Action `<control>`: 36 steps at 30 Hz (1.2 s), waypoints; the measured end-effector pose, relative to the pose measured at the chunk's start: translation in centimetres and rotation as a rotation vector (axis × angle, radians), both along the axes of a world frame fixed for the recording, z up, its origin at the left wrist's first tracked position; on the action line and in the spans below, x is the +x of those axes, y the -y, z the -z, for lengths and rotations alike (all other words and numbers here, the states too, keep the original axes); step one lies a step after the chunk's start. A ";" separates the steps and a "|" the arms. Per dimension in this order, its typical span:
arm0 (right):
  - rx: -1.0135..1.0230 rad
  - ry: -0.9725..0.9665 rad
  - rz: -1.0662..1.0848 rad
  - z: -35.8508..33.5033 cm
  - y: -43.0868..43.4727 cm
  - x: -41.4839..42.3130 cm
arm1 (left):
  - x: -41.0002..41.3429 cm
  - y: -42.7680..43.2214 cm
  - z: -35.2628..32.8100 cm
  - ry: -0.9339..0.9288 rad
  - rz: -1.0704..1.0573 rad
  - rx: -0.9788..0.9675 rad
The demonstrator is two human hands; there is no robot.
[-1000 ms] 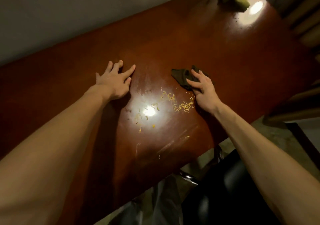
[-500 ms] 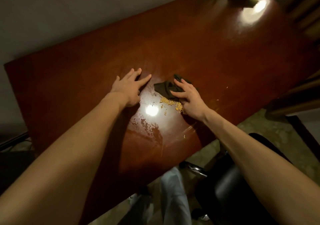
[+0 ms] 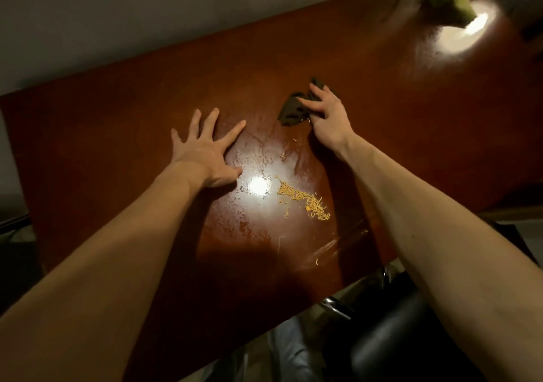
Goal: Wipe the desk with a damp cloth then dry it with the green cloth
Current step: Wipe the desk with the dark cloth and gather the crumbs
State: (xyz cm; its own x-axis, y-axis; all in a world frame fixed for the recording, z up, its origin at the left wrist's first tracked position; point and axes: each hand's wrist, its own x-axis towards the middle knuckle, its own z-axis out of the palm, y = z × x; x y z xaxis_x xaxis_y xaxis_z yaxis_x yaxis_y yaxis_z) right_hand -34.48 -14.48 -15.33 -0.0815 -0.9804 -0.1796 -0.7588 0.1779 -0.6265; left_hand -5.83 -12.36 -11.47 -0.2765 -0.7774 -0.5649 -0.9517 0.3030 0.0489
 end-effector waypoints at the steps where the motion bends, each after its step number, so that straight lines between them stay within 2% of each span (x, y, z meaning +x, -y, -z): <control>1: -0.005 -0.006 -0.022 -0.1 0.7 0.3 | 0.0 0.1 -0.1 0.017 0.005 0.008; 6: 0.004 -0.015 -0.219 -0.7 0.8 1.4 | -0.7 0.4 -0.5 0.087 -0.004 0.076; 10: 0.034 0.014 -0.391 -1.7 -3.7 2.7 | -1.1 0.5 -1.0 0.110 -0.013 0.121; 16: 0.026 0.088 -0.412 -1.5 -9.7 3.0 | -1.1 0.3 -1.2 0.118 -0.012 0.129; 20: 0.052 0.087 -0.374 -1.6 -7.6 2.8 | -1.1 0.4 -1.2 0.131 -0.001 0.138; 25: 0.003 0.077 -0.160 -1.1 -1.5 3.5 | -1.4 0.3 -1.1 0.156 0.015 0.138; 28: 0.023 0.085 -0.149 -0.7 0.3 2.3 | -1.5 0.1 -1.1 0.156 0.026 0.105; 36: 0.042 0.014 0.162 -1.0 -4.4 -6.5 | -1.7 -1.1 -1.1 0.137 0.058 0.002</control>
